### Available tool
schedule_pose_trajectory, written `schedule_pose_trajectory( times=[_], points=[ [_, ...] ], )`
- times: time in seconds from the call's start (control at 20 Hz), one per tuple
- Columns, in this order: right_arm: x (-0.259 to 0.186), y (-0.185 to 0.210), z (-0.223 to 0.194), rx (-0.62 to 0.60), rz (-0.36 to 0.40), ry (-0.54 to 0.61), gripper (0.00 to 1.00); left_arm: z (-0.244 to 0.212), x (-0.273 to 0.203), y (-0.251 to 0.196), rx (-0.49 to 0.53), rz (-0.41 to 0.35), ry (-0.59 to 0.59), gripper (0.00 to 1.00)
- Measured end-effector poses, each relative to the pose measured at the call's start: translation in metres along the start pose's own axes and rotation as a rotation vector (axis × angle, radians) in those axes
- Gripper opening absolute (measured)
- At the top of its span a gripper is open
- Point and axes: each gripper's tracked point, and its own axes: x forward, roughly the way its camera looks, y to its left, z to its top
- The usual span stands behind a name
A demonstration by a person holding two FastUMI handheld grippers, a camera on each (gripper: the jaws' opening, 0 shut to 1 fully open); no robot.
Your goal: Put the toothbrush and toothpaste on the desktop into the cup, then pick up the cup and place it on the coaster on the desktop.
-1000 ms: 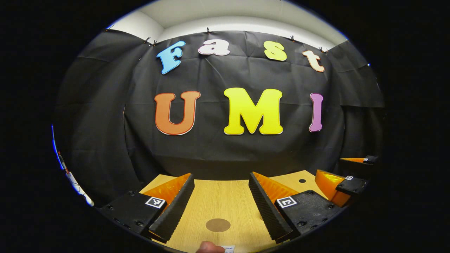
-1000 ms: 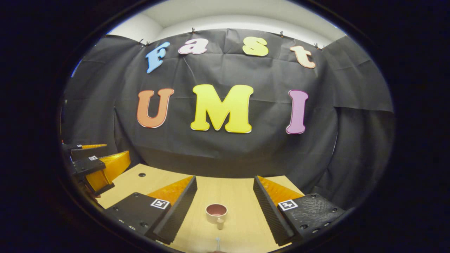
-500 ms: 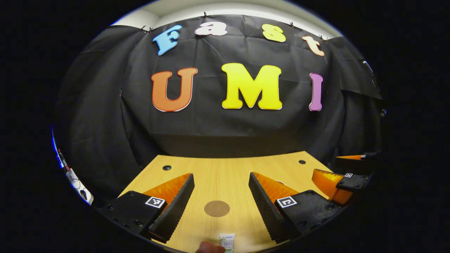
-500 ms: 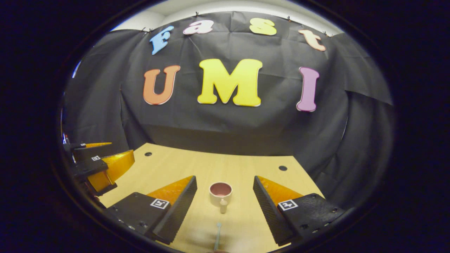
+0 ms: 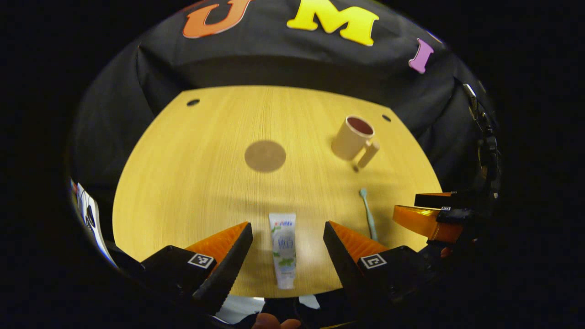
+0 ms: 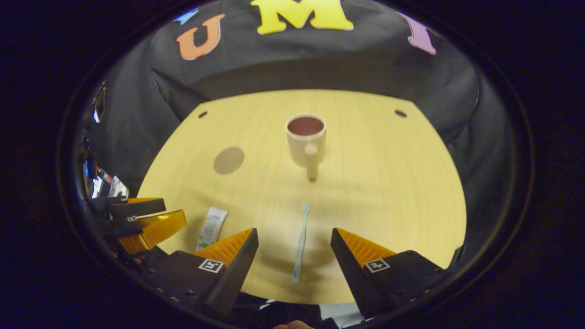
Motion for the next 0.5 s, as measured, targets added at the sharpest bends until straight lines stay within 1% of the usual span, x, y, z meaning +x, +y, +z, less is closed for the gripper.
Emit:
schedule_pose_trajectory(
  times=[0.1,0.2,0.25,0.35,0.5],
  points=[
    [0.01,-0.003,-0.03,0.027,-0.01,0.109,0.95,-0.022,0.003,0.002,-0.03,0.002,0.084,1.0],
    [0.02,-0.003,-0.048,0.045,-0.032,0.177,0.95,-0.036,0.006,0.002,-0.067,0.006,0.151,1.0],
    [0.024,-0.004,-0.051,0.04,-0.041,0.203,0.95,-0.043,0.012,-0.003,-0.083,0.012,0.183,1.0],
    [0.026,-0.004,-0.046,0.025,-0.063,0.232,0.95,-0.053,0.011,0.001,-0.104,0.015,0.24,1.0],
    [0.028,-0.001,-0.043,0.03,-0.081,0.257,0.95,-0.063,0.024,0.001,-0.104,0.028,0.294,1.0]
  ],
)
